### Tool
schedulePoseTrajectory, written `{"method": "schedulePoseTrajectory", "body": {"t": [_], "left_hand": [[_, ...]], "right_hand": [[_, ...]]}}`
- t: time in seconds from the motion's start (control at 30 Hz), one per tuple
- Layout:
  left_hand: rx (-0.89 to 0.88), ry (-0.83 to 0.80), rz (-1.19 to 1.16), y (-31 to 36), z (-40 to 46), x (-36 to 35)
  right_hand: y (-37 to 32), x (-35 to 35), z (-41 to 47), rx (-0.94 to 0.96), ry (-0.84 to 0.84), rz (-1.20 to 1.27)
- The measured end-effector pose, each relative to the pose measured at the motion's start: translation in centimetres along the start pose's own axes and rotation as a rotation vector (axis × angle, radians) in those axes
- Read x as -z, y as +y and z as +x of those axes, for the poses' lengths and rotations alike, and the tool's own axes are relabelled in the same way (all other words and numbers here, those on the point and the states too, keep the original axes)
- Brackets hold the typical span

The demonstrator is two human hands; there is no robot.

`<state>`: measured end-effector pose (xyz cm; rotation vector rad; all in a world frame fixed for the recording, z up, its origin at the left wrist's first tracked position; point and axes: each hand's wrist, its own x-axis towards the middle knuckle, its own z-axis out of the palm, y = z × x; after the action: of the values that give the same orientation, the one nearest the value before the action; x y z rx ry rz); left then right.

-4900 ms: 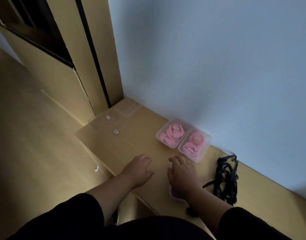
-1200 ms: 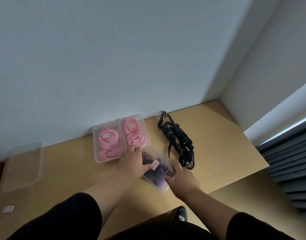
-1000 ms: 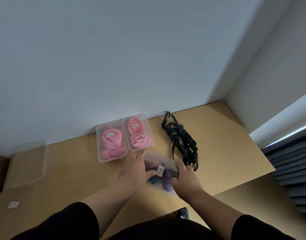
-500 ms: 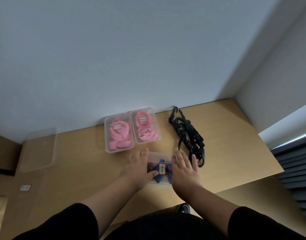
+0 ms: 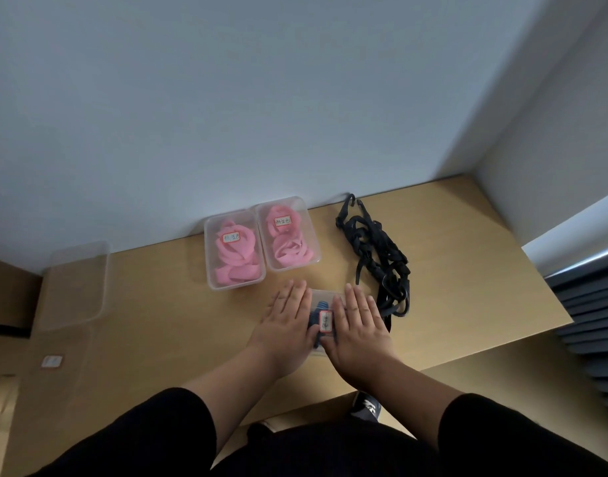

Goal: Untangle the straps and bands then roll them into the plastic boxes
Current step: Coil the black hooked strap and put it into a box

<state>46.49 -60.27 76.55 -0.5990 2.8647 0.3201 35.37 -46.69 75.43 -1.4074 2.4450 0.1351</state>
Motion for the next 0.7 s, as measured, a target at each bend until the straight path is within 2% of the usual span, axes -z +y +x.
{"method": "schedulePoseTrajectory", "body": {"t": [0.13,0.4,0.63,0.7], "left_hand": [[-0.030,0.067,-0.060,-0.5,-0.2,-1.2],[-0.078,0.214,-0.061,-1.2,0.3,-2.9],[-0.046,0.244,-0.219,-1.9,-0.2,-3.0],[-0.087,0.242,-0.176,-2.6,-1.2,-3.5]], "right_hand": [[0.0,-0.6,0.2,0.042,0.089,-0.001],[1.0,-1.5,0.6,0.118,0.095,-0.007],[1.4,-1.6,0.6,0.201,0.142,-0.039],[1.5,-1.7,0.5,0.234,0.151,-0.055]]}}
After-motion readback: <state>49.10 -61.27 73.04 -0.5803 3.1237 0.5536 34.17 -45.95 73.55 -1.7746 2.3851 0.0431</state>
